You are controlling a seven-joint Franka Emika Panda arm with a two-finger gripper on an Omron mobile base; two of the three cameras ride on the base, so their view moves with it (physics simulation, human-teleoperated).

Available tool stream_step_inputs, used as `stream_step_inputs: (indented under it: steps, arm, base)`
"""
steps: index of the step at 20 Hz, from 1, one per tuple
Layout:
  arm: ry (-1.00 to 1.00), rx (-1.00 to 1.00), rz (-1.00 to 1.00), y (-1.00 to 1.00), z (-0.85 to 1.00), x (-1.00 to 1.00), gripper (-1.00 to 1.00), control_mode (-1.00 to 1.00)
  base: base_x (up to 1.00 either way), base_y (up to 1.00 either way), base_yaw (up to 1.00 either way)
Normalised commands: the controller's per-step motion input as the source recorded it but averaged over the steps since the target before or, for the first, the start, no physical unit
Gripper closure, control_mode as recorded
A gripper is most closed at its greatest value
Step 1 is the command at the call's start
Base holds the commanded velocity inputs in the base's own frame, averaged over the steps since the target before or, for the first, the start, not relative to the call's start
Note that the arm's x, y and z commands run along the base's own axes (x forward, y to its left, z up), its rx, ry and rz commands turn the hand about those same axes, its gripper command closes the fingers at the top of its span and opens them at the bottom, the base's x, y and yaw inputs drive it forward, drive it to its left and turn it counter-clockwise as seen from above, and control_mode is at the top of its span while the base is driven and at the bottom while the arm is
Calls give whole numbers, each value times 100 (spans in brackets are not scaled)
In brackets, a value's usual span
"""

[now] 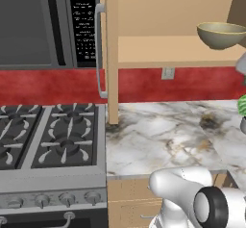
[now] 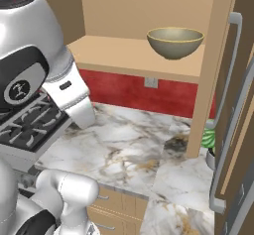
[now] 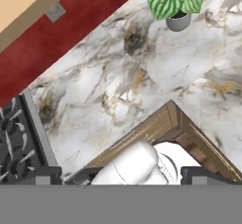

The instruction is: Move the bowls from the cabinet to the plates on the dining table.

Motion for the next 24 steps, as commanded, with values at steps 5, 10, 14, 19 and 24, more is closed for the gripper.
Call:
stream_step_inputs:
  steps: [5, 10, 14, 19, 24]
  arm:
    - [-26, 4, -3, -49, -31, 8, -100, -100]
    - [-15, 1, -6, -6, 0, 52, -100, -100]
    - [0, 0, -15, 0, 15, 55, -100, -100]
    - [13, 2, -11, -4, 51, 20, -100, -100]
    - [2, 9, -10, -17, 36, 1, -100, -100]
  base:
    - [0, 0, 0]
    - [0, 0, 0]
    - [0, 0, 0]
    - [0, 0, 0]
    - [0, 0, 0]
